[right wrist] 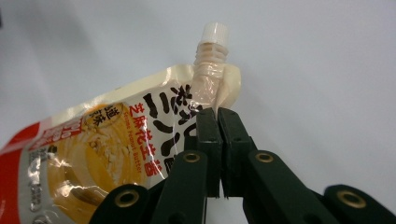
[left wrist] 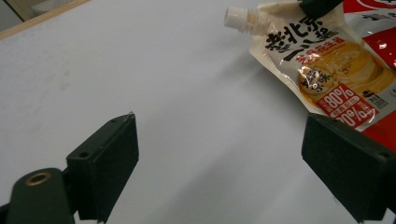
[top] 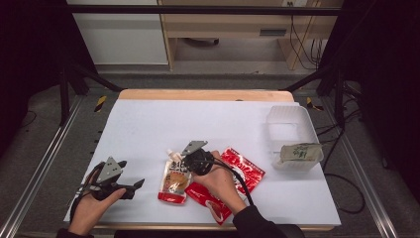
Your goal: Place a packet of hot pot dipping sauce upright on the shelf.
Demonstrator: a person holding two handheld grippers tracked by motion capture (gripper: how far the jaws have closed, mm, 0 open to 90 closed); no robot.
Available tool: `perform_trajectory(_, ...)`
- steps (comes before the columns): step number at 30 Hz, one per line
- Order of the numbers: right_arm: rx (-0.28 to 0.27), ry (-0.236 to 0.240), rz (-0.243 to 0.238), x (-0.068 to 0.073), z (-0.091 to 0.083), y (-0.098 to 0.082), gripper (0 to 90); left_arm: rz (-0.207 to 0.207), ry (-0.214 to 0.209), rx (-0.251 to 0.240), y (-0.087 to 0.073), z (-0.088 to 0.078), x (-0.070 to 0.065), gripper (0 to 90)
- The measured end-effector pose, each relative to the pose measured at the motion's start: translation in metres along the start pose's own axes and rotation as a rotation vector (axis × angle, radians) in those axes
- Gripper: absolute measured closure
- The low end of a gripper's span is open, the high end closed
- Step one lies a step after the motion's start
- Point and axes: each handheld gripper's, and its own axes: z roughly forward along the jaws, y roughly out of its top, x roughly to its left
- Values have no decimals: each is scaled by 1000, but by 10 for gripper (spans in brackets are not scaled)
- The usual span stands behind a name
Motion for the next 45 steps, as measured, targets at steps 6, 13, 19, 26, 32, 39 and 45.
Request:
perform_trajectory(6, -67, 12, -39, 5, -17, 15, 895, 3, -7, -2, 1, 0, 0, 112)
perform_trajectory(13, -134, 41, -103, 16, -38, 30, 898, 9, -11, -16, 2, -2, -2, 113)
perform_trajectory(19, -172, 54, -115, 20, -52, 39, 900, 7, -18, -27, 2, -5, -2, 115)
perform_trajectory(26, -192, 76, -163, 29, -64, 52, 900, 11, -26, -32, 3, -9, 2, 119)
perform_trajectory(32, -214, 66, -192, 26, -69, 68, 900, 47, -25, -48, 23, -14, 7, 123)
perform_trajectory(39, -234, 37, -173, 9, -70, 75, 900, 0, -108, -92, 50, -2, 26, 123)
perform_trajectory(45, -232, 19, -155, 2, -70, 71, 900, -11, -134, -87, 51, 16, 28, 124)
